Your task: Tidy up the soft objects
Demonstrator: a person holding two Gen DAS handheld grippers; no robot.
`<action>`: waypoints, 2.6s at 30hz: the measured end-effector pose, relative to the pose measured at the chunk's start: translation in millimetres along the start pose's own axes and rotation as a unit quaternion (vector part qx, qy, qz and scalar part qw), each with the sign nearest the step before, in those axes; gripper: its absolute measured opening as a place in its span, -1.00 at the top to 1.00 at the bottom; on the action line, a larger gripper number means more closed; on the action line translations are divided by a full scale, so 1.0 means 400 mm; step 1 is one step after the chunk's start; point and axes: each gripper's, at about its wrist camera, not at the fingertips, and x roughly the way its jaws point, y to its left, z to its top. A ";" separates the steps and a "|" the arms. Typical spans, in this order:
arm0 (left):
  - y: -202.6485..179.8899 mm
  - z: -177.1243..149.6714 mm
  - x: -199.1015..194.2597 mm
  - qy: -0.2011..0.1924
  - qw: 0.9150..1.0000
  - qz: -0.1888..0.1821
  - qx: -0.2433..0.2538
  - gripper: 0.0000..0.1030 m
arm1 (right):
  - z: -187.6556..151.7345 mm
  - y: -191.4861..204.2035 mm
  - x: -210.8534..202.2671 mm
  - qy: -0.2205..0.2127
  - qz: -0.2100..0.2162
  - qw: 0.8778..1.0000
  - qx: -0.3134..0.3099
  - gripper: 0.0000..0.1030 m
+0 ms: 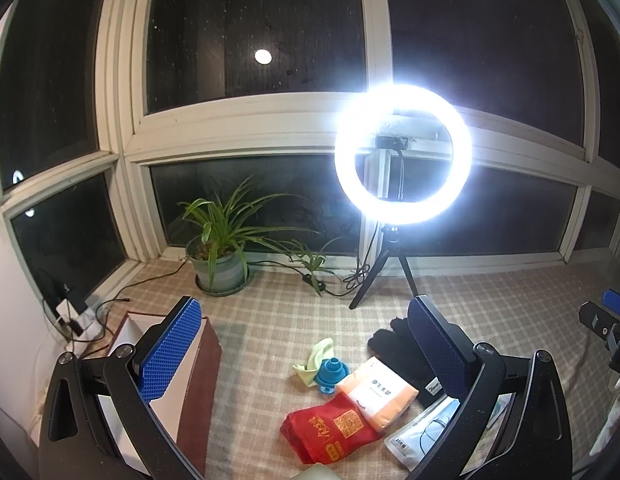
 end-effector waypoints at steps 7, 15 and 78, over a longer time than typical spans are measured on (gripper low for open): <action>-0.001 0.000 0.022 0.015 1.000 -0.003 -0.002 -0.99 | -0.006 -0.007 0.022 0.014 0.003 1.000 0.003 -0.61; 0.020 -0.027 0.073 0.052 0.999 -0.003 -0.012 -0.99 | -0.031 -0.047 0.057 0.047 0.014 0.999 0.021 -0.61; 0.258 -0.367 0.090 0.217 0.959 0.093 -0.159 -0.97 | -0.349 0.442 0.672 0.451 0.263 0.852 -0.039 0.38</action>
